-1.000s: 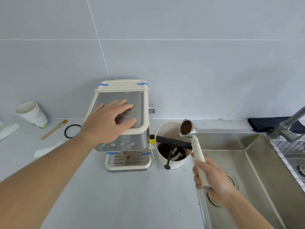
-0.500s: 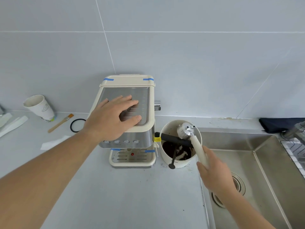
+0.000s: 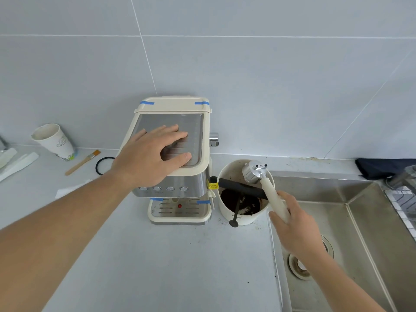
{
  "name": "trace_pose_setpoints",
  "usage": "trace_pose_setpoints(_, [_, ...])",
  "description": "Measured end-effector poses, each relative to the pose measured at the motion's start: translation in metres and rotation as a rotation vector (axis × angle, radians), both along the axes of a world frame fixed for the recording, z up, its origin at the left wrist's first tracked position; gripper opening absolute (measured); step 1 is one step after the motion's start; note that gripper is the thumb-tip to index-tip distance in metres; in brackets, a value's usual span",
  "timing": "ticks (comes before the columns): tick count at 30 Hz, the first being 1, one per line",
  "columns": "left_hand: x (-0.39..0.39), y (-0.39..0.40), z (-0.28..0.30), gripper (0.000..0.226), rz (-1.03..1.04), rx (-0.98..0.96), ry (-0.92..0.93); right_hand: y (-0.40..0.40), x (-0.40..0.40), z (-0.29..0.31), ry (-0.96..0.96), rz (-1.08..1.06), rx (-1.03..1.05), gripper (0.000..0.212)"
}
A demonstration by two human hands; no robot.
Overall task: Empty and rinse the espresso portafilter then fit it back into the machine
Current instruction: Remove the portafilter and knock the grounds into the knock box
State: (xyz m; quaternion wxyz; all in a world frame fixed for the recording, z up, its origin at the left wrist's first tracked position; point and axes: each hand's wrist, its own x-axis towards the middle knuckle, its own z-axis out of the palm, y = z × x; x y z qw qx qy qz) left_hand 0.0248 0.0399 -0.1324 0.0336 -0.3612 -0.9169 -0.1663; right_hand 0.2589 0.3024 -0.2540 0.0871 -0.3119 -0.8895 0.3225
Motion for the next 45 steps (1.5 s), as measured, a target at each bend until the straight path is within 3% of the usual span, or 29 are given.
trace_pose_setpoints(3, [0.0, 0.0, -0.001, 0.066, 0.0, 0.0, -0.003, -0.001, 0.005, -0.001, 0.043, -0.015, -0.014, 0.045])
trace_pose_setpoints(10, [0.0, 0.0, 0.0, 0.065, 0.007, -0.002, 0.002, 0.001, -0.003, 0.004, -0.067, 0.007, 0.093, 0.047])
trace_pose_setpoints(17, [0.0, 0.0, 0.0, 0.067, 0.002, 0.002, -0.006, -0.006, 0.001, 0.005, 0.041, -0.003, 0.124, 0.046])
trace_pose_setpoints(23, [0.0, -0.001, 0.0, 0.067, 0.005, -0.008, -0.008, -0.004, -0.003, 0.003, -0.074, 0.015, 0.127, 0.048])
trace_pose_setpoints(29, [0.002, 0.0, 0.001, 0.067, 0.002, -0.008, -0.008, -0.006, -0.001, 0.007, 0.046, 0.009, 0.154, 0.051])
trace_pose_setpoints(36, [0.003, 0.0, 0.001, 0.066, 0.003, -0.003, -0.015, -0.005, -0.005, 0.0, -0.091, 0.019, 0.145, 0.05])
trace_pose_setpoints(45, [0.004, 0.0, 0.003, 0.067, 0.004, -0.007, -0.018, -0.009, -0.003, 0.002, -0.047, 0.041, 0.15, 0.049])
